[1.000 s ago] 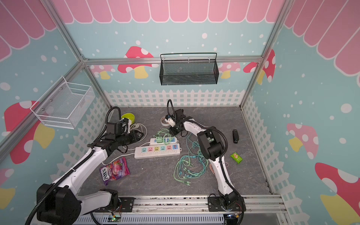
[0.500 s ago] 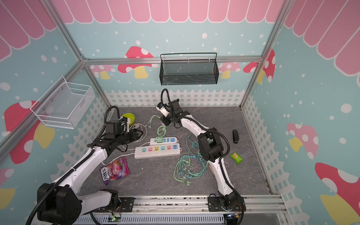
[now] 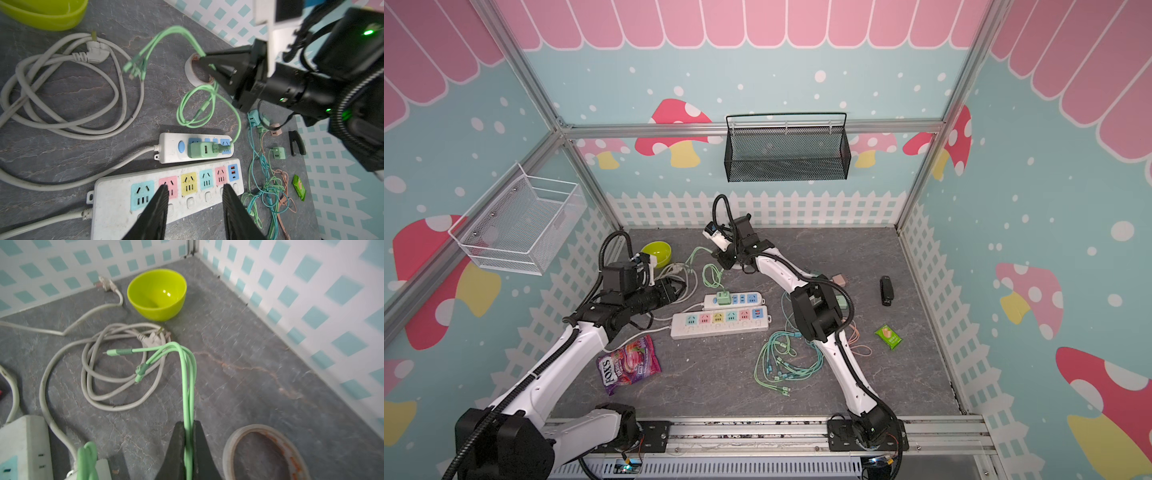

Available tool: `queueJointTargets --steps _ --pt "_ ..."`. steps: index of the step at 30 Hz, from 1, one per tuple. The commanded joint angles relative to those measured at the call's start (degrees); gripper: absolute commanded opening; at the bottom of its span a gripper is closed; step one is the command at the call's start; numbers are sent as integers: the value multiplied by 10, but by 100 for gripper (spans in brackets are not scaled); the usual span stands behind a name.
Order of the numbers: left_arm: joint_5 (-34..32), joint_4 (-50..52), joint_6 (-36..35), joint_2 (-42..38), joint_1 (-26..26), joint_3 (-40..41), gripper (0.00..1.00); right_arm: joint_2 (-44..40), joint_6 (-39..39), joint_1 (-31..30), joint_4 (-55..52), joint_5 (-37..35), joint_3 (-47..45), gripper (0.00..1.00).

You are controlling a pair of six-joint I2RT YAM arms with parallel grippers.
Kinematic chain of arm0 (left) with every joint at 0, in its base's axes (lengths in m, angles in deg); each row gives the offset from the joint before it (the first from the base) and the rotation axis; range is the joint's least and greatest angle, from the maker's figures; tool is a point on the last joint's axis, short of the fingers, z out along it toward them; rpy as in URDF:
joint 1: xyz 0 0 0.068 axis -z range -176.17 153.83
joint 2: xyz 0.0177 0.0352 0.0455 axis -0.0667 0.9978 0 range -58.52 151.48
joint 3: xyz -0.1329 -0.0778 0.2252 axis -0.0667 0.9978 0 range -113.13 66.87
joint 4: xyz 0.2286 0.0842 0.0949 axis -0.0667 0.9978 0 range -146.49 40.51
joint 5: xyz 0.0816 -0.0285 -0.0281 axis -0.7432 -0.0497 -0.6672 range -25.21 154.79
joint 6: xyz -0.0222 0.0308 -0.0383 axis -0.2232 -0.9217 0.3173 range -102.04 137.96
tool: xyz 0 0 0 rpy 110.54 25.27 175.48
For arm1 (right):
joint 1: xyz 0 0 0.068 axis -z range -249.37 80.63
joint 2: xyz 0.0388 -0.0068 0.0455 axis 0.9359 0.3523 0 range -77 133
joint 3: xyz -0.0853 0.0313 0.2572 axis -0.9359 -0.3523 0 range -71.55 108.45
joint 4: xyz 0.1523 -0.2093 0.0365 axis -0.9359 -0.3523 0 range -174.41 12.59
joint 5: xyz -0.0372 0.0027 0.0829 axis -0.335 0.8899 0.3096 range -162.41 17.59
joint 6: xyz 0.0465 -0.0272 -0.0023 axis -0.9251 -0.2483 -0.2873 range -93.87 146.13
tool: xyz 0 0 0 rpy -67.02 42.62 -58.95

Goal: Insert plugs into power strip
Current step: Place the power cord at the top-center of the table.

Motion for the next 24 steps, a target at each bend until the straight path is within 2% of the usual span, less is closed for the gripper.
queueJointTargets --steps 1,3,6,8,11,15,19,24 --pt "-13 3 8 -17 -5 8 44 5 19 -9 -33 35 9 8" --pt "-15 5 7 -19 -5 8 44 0 20 -9 -40 35 6 14" --pt "-15 5 8 -17 -5 9 44 -23 21 -8 -40 37 -5 32" --pt "-15 5 8 -16 -5 9 44 -38 22 -4 -45 39 -6 39" --pt "-15 5 6 -16 -5 10 45 -65 16 2 -53 12 -12 50" --pt "-15 5 7 -20 -5 11 46 -116 9 14 -55 -48 -51 59" --pt "-7 11 4 -25 -5 8 52 -169 17 29 -56 -110 -113 65" --pt "7 15 -6 -41 -5 9 59 -220 27 63 -55 -137 -197 70"
